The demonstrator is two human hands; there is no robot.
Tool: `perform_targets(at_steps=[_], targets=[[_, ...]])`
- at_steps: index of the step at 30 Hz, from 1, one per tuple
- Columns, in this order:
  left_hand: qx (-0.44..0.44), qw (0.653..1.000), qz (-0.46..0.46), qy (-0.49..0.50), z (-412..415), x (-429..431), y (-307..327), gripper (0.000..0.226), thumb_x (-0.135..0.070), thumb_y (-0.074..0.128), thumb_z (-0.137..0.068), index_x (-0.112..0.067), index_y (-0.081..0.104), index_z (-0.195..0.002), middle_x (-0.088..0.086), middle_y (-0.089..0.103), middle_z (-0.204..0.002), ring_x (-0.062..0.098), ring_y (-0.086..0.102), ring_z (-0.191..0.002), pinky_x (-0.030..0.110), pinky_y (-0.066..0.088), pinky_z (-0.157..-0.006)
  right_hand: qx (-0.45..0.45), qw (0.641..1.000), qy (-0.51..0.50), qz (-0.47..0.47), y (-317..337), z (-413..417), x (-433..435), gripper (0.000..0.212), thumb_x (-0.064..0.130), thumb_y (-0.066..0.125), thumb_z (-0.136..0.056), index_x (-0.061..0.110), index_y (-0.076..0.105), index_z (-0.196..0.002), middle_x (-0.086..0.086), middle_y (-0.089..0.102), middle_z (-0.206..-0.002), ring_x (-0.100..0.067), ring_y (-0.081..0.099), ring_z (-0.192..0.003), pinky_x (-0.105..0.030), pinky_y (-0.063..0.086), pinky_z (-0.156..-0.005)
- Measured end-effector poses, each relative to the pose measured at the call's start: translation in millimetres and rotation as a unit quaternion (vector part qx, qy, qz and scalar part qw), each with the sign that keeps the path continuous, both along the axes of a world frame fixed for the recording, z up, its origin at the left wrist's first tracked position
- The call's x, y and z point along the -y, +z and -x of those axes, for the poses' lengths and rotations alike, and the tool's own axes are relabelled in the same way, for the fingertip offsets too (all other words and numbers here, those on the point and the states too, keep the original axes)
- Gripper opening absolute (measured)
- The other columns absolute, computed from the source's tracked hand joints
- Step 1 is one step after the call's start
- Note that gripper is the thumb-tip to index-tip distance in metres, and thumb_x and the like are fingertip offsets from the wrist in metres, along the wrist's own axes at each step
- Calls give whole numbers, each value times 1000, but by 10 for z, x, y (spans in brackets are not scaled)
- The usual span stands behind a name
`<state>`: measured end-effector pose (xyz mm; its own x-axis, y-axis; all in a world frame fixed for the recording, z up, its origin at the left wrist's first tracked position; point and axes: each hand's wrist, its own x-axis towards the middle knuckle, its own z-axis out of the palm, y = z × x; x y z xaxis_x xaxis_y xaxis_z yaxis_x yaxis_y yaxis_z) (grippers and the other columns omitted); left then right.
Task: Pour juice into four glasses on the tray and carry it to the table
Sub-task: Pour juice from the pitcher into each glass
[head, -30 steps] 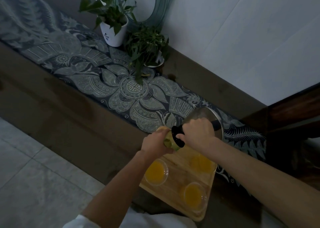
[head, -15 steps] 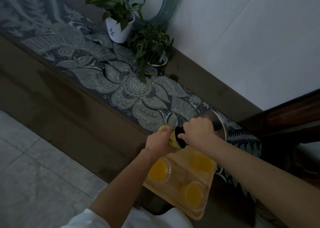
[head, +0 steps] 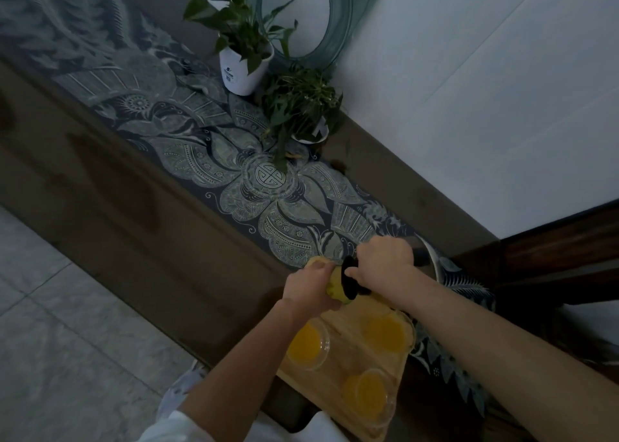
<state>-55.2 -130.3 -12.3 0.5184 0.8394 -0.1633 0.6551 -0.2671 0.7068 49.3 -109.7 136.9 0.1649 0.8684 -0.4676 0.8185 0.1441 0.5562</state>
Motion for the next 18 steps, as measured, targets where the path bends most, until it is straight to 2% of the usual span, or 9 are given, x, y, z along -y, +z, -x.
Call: perform_targets(at_steps=[2,5,11,14,18], targets=[[-5,1000,-1,0,-2,-5,2,77,-50,84,-67,-30,48,-132,-5,63,-125,24,67,-103,42,56,-80,0,1000,3,-1,20,26,-23,48,63,53,-93,18,66,-107,-3,48,-82,-26,58,-83,-37,41,-62],[-14,1000,-2,-2,-6,-15,5,75,-50,84,-68,-28,50,-131,-5,64,-122,24,67,-101,41,55,-77,8,1000,6,6,49,75,-64,47,61,53,-94,18,65,-109,-3,49,-85,-26,55,-82,-37,41,-62],[-20,1000,-1,-6,-5,-24,-6,74,-49,85,-69,-26,51,-130,-4,65,-120,25,68,-101,42,55,-77,29,999,-5,19,90,177,-119,41,56,55,-95,19,67,-109,-2,40,-75,-25,50,-76,-35,35,-53],[-19,1000,-1,-6,-5,-19,-20,83,-51,85,-70,-26,46,-140,-3,64,-125,26,68,-105,43,56,-80,28,999,-9,19,117,188,-140,44,58,56,-94,18,65,-110,-3,48,-86,-25,52,-81,-37,40,-62],[-18,1000,5,-5,-1,-16,-16,91,-52,84,-70,-26,42,-146,-2,61,-132,27,66,-110,46,56,-84,35,999,-10,25,123,215,-172,40,51,56,-96,18,65,-116,-5,60,-107,-26,62,-100,-37,41,-67]])
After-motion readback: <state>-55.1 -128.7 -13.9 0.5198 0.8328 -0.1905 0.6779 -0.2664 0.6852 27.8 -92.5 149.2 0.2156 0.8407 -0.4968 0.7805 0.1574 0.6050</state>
